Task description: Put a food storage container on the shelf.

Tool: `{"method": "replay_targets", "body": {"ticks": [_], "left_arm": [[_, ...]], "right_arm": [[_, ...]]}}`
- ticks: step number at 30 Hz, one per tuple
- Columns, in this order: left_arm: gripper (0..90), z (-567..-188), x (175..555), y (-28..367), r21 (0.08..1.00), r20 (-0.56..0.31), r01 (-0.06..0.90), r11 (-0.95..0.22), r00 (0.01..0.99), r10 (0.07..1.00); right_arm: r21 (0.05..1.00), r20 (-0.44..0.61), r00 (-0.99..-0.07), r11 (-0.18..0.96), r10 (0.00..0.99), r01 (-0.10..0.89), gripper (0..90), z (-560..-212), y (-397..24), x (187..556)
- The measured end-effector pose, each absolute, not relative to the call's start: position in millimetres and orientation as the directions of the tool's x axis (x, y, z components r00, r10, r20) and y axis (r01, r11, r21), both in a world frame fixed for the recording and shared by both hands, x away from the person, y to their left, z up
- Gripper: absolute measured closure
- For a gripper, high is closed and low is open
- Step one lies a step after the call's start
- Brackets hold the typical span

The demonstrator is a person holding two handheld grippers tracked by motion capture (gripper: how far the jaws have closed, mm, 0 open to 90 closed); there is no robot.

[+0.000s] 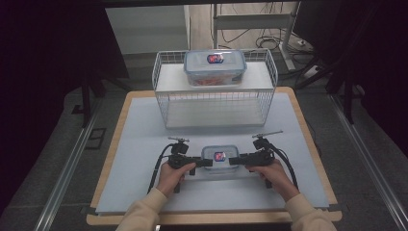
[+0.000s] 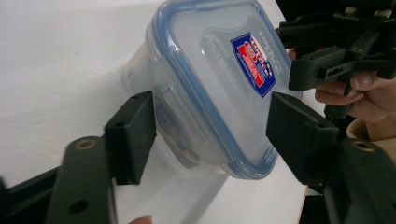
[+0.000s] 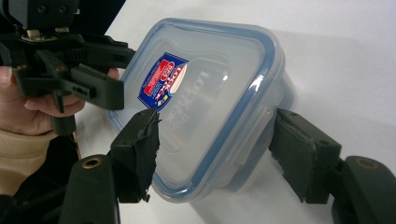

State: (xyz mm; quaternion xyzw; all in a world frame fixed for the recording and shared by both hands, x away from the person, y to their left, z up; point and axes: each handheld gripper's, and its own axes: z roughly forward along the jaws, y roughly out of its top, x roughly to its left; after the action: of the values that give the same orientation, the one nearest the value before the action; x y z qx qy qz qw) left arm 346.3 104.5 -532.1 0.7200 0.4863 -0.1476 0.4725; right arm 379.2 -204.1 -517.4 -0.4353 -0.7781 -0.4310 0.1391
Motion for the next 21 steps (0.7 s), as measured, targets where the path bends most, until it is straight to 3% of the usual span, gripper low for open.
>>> {"method": "replay_targets", "body": {"ticks": [9,21], "left_arm": [[47.8,-527.5,331.6,107.0,0.594,-0.642,0.803,-0.047,0.509,0.573],[51.3,-522.9,318.2,107.1,0.638,-0.601,0.768,-0.048,0.537,0.592]], "right_arm": [[0.577,0.615,-0.571,0.184,0.544,0.796,48.6,-514.4,-214.3,368.3],[0.614,0.575,-0.604,0.197,0.552,0.765,51.0,-508.0,-212.9,358.6]]}}
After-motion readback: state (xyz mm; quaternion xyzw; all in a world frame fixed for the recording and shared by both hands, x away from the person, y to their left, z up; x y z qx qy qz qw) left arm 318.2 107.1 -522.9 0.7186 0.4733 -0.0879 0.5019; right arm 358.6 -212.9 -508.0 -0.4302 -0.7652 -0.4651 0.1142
